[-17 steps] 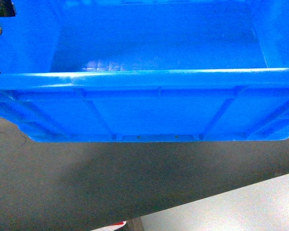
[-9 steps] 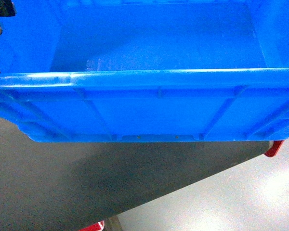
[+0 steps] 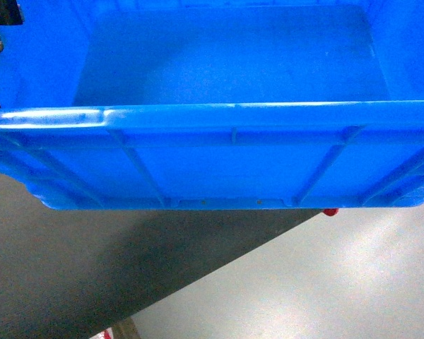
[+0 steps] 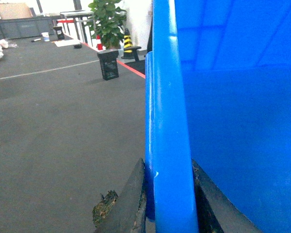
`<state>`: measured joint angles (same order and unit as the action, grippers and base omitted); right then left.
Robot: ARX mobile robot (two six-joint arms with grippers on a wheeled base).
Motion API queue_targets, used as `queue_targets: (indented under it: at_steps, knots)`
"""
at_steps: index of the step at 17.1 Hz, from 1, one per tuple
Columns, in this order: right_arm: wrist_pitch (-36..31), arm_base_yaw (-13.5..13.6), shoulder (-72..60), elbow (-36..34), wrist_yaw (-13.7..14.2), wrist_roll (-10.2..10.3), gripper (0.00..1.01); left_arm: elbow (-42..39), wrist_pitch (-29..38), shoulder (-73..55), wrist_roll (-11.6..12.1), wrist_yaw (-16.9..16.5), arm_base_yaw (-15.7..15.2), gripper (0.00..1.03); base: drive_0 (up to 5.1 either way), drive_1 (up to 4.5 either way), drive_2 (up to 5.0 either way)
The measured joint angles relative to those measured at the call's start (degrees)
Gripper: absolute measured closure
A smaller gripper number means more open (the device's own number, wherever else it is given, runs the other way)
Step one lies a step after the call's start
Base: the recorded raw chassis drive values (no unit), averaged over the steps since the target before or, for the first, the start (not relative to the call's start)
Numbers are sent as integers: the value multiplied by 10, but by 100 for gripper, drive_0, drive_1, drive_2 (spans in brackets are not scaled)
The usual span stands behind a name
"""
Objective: Place box next to blue box on left shelf
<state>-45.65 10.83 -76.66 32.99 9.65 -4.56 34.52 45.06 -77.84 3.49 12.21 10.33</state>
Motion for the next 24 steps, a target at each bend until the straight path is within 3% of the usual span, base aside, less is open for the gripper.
queue_targets:
  at_steps: [24]
  knots:
    - [0,0,0,0,0,0,81,0,0,0,0,0,0,87,-147,-147,-147]
